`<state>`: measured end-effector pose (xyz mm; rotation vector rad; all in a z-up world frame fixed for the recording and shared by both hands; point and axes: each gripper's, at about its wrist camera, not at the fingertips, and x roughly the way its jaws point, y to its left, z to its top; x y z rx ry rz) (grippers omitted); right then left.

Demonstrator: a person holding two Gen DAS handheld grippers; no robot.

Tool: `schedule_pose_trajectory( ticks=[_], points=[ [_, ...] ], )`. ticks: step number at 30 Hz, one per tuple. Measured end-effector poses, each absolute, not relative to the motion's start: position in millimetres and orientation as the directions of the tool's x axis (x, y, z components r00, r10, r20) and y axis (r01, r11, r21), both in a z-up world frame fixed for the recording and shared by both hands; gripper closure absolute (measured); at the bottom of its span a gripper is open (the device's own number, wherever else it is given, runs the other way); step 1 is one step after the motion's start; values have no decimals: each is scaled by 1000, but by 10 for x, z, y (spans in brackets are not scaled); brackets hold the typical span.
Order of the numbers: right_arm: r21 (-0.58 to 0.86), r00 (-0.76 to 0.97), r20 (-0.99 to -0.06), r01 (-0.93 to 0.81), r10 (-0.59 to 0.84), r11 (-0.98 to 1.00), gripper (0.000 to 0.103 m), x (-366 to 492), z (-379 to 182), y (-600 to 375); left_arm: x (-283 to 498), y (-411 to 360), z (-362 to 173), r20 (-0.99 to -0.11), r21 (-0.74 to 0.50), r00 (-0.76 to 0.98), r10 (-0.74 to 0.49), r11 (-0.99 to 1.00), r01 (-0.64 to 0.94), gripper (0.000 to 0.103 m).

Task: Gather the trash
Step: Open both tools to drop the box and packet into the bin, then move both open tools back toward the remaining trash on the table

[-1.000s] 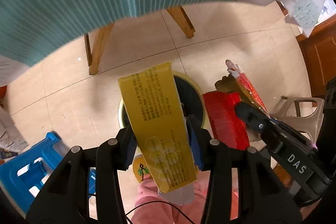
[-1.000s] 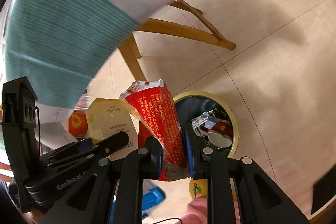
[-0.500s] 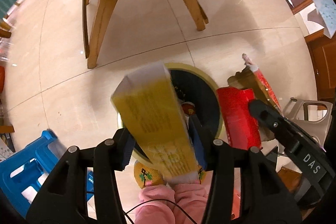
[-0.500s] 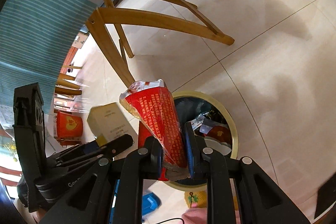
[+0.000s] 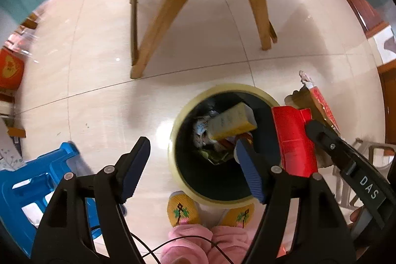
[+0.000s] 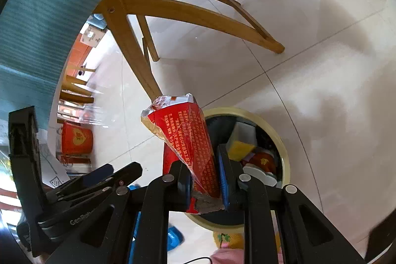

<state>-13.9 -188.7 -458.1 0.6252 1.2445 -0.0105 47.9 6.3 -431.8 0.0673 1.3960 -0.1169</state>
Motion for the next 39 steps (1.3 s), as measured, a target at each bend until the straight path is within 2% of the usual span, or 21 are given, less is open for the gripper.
schedule_pose_trajectory(
  ticks=[4,6,10,15,26,34,39],
  points=[
    [427,332,-886,313,324,848,83,-48,-4578,-1778,442,171,-4245,-981,-6,193,-24,996,94,33],
    [423,326,-888,303,324,854,70,-8,-4579,-1726,424,206,-4199,-979,5,204,-12,996,84,32],
    [424,330,-885,287,327,859,65,45,-4532,-1656,395,247,-4099,-976,15,218,0,998,65,32],
    [417,331,-888,279,321,865,49,42,-4417,-1621,364,287,-3961,-974,14,226,1,998,57,32],
    [398,326,-895,272,305,876,48,-67,-3760,-1638,211,287,-3246,-970,4,243,-10,998,55,32],
    [382,350,-892,244,287,891,48,-207,-2718,-1651,34,221,-2229,-964,-14,265,-30,998,64,32],
    [370,386,-880,195,276,908,48,-348,-1910,-1633,-125,141,-1397,-949,-34,307,-67,993,112,32]
  ],
)
